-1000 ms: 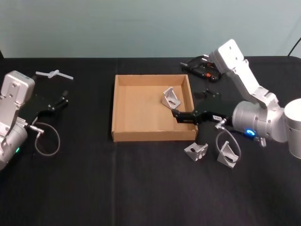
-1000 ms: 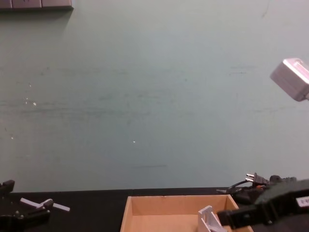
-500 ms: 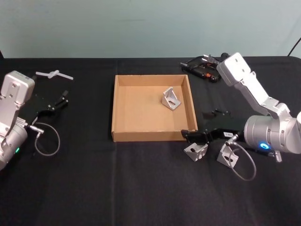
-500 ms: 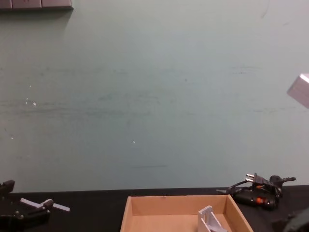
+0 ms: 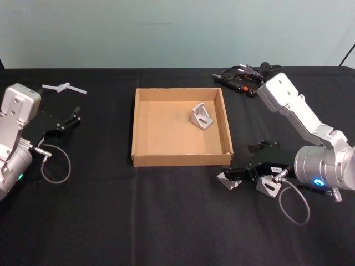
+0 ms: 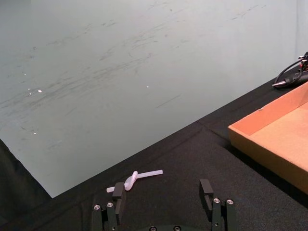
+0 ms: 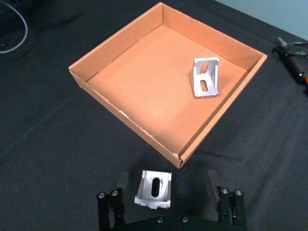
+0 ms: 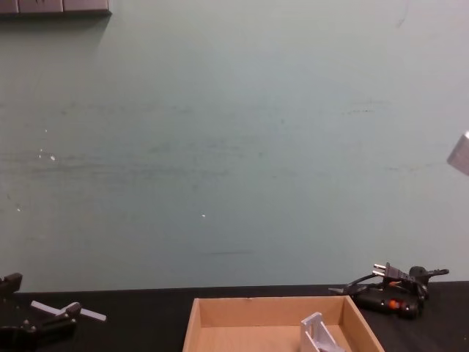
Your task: Use one hand to pick up the angle iron from the table and place it into the box.
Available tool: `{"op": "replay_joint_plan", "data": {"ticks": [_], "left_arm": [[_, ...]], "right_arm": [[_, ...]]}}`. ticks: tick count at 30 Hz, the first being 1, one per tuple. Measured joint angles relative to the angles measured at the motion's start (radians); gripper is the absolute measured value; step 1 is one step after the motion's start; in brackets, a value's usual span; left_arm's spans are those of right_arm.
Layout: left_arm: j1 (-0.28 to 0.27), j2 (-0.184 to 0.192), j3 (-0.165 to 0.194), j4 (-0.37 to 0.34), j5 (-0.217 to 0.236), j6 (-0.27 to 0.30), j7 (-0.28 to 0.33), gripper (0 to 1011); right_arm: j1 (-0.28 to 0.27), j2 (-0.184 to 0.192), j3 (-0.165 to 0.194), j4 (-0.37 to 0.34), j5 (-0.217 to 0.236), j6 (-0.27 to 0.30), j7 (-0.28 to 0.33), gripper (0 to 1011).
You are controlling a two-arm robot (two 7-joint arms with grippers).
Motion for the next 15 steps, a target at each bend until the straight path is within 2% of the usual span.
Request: {"op": "replay_joint_plan", "data": {"ticks": [15], "left_arm": [[0.0,0.0,0.0,0.0,0.0,0.0,0.0,1005]], "right_arm": [[-0.003,0.004,-0.019,0.003,-0.01,0.022,0.012,1000]]}}
